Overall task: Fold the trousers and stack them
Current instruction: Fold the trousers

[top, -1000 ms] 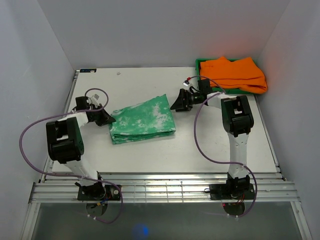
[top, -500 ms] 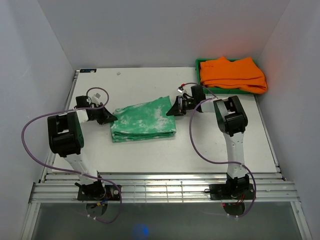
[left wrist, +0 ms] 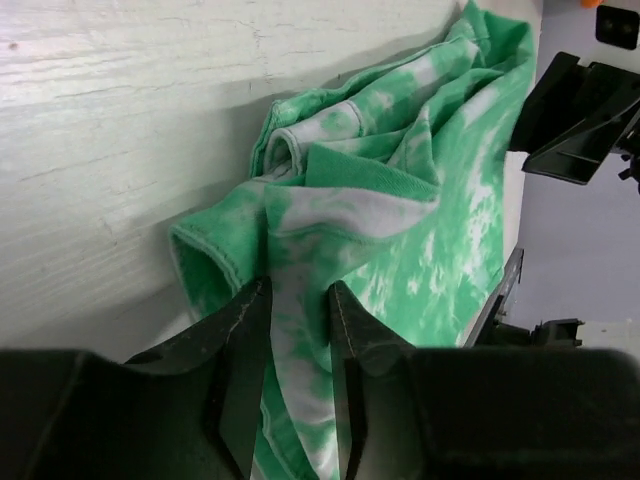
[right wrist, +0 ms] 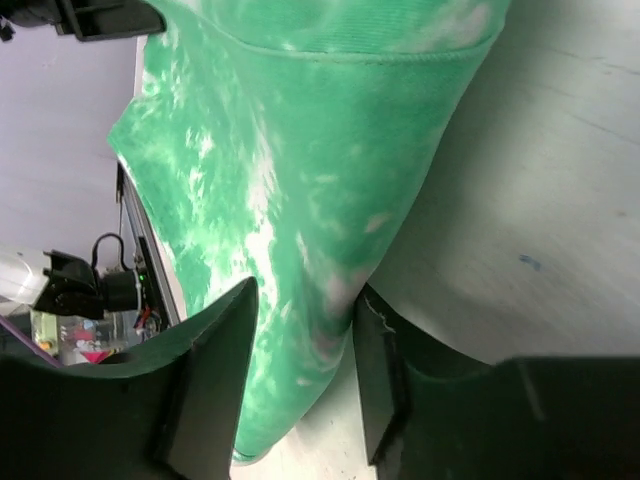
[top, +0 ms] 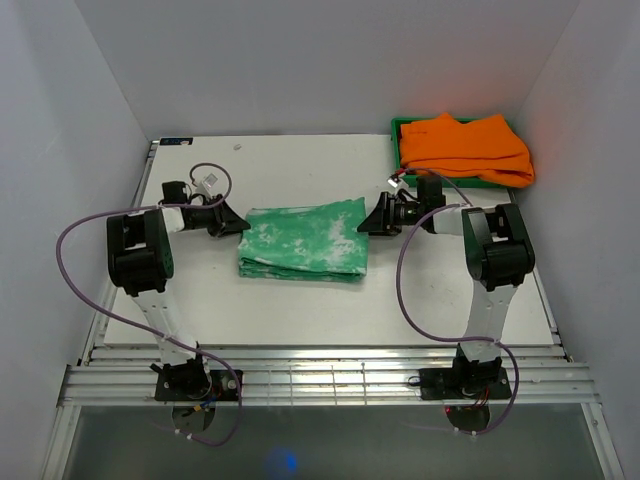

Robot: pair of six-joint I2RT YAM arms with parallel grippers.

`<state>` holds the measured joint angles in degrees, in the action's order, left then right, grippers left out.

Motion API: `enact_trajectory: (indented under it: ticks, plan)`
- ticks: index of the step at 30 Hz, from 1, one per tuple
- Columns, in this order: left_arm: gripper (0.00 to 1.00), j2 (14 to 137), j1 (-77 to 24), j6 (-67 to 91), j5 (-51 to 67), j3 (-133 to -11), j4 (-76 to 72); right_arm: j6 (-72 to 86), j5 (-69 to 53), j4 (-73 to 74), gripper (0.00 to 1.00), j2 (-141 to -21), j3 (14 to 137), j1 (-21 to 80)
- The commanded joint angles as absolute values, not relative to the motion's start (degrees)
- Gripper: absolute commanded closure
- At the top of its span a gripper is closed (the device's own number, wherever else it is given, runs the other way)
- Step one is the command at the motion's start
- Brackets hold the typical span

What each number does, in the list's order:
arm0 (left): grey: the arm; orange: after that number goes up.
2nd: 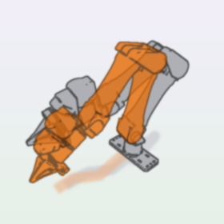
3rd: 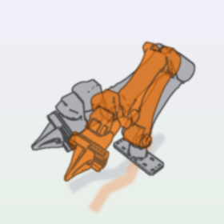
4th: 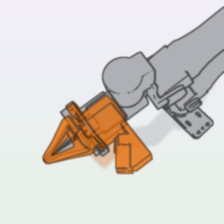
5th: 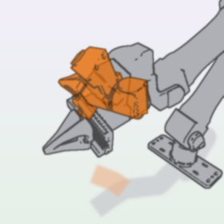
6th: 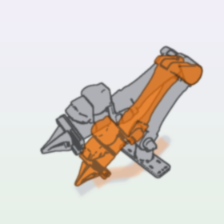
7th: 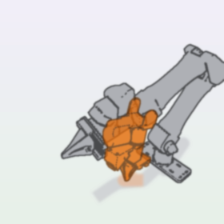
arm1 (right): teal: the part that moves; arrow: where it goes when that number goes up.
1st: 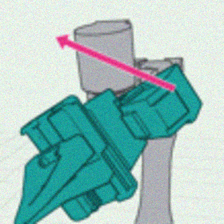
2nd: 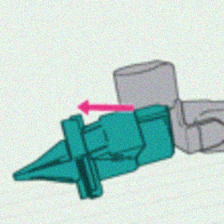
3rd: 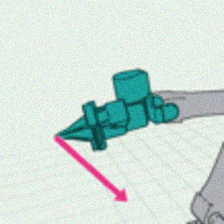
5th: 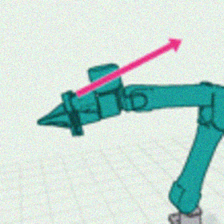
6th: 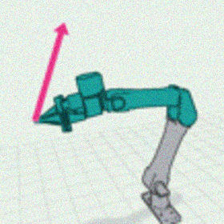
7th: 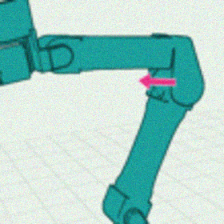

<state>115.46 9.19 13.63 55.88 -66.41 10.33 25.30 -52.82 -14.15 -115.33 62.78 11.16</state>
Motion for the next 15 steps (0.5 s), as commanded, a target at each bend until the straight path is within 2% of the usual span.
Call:
enact_trajectory:
  ticks: [1,2,3,5,6,8,11,15]
  plan:
    - [0.58,108.5,11.6,10.3,58.6,-68.2,11.4,17.6,-52.6,-3.5,0.41,-113.2,67.1,9.0]
    - [0.42,106.9,11.7,9.8,58.1,-68.4,12.2,16.2,-51.3,-1.1,0.27,-111.9,67.9,8.4]
    - [0.38,105.3,11.7,9.3,57.3,-68.7,13.7,15.0,-51.0,0.3,0.22,-111.0,69.0,8.1]
    - [0.22,100.3,12.0,7.4,54.6,-69.1,15.0,10.7,-49.0,7.1,0.09,-108.1,70.3,6.8]
    - [0.19,98.7,12.0,6.2,53.5,-69.6,16.6,9.0,-49.0,9.1,0.09,-107.2,71.0,6.3]
    - [0.19,94.1,12.0,4.7,53.6,-69.3,16.8,4.6,-49.8,13.9,0.10,-104.7,73.0,5.6]
    - [0.27,90.5,10.7,6.0,57.7,-68.2,18.1,6.2,-56.2,15.7,0.16,-102.9,73.5,6.4]
    - [0.45,90.4,8.3,11.2,62.8,-63.5,18.4,13.3,-60.7,8.6,0.20,-102.7,69.2,10.3]
